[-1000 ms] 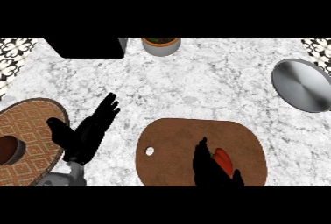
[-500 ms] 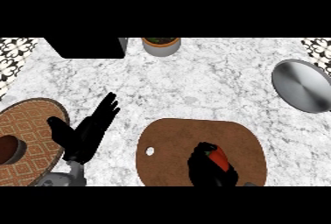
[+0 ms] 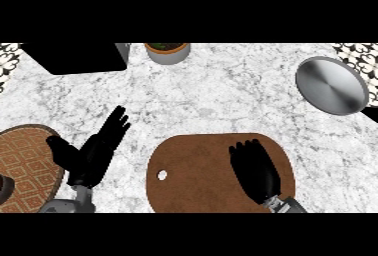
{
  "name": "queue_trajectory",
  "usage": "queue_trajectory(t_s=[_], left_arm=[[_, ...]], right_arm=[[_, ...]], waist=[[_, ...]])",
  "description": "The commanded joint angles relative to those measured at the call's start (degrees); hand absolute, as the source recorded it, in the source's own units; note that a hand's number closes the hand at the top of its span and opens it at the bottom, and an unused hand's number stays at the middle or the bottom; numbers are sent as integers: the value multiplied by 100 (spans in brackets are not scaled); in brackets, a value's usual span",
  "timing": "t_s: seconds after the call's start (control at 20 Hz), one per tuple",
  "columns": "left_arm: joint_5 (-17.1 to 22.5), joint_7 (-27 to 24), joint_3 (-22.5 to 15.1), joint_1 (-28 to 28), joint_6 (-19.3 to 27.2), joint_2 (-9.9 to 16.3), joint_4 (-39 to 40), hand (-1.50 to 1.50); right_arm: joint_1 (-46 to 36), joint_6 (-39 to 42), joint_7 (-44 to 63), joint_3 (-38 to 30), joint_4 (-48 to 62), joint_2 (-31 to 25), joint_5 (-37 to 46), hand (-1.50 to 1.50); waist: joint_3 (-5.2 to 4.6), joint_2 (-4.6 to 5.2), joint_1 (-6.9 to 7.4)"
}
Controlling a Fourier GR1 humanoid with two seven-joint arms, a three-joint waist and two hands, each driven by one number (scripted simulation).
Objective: Pick the bell pepper from the cutting board and place it in the pan
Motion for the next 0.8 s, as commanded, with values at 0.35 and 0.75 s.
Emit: queue_trajectory(t_s=[0.35,0.75], left_arm=[[33,-20,-40,123,-235,93,12,0],[148,414,38,6,-330,220,-345,0]], right_arm=[[302,-1769,1366,-2596,-1166,1340,-1559,150],[-184,-2252,783,-4113,-1045,1346,-3436,150]], waist=[[-46,-66,316],[-49,-52,470]])
